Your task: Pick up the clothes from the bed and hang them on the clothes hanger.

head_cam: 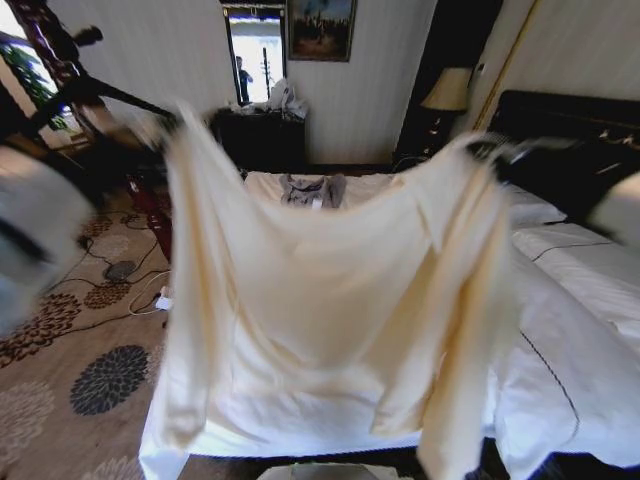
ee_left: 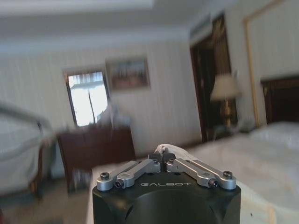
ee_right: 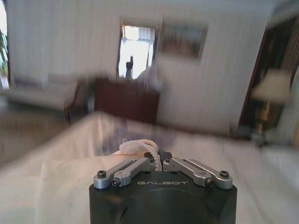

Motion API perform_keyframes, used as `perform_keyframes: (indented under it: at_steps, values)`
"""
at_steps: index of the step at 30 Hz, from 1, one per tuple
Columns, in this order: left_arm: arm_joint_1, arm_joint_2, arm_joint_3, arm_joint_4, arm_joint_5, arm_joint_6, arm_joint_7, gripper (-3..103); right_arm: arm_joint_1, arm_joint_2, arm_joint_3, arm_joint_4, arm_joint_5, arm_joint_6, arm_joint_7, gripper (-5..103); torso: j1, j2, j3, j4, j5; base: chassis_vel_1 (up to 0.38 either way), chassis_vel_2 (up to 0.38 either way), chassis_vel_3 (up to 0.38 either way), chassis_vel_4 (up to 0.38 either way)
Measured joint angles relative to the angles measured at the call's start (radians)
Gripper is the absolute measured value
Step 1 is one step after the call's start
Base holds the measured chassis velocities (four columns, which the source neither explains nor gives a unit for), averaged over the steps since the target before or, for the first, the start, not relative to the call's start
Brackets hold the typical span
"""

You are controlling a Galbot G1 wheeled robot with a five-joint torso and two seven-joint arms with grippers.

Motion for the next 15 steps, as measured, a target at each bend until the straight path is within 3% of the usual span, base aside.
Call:
perform_keyframes:
  at_steps: [2, 5, 6, 10, 15]
  values:
    - [0.015, -0.098, 0.182, 0.074, 0.151, -0.006, 0.016, 1, -0.078, 0.075, -0.136, -0.077, -0.171, 0.017, -0.089, 1, 0.0, 0.0, 0.0, -0.0004, 0.0007, 0.0, 0.0, 0.0, 0.0]
    - [0.0, -0.238, 0.374, 0.248, 0.334, -0.025, 0.056, 1, -0.075, 0.193, -0.35, -0.208, -0.336, 0.055, -0.153, 1, 0.0, 0.0, 0.0, -0.0005, 0.0004, 0.0, 0.0, 0.0, 0.0]
    - [0.0, -0.238, 0.374, 0.248, 0.334, -0.025, 0.056, 1, -0.075, 0.193, -0.35, -0.208, -0.336, 0.055, -0.153, 1, 0.0, 0.0, 0.0, -0.0005, 0.0004, 0.0, 0.0, 0.0, 0.0]
    - [-0.005, -0.439, 0.496, 0.497, 0.531, -0.063, 0.103, 1, -0.029, 0.347, -0.516, -0.415, -0.545, 0.106, -0.207, 1, 0.0, 0.0, 0.0, 0.0005, 0.0005, 0.0, 0.0, 0.0, 0.0]
    - [-0.01, -0.538, 0.518, 0.642, 0.617, -0.096, 0.125, 1, -0.006, 0.394, -0.544, -0.499, -0.601, 0.129, -0.218, 1, 0.0, 0.0, 0.0, -0.0005, 0.0002, 0.0, 0.0, 0.0, 0.0]
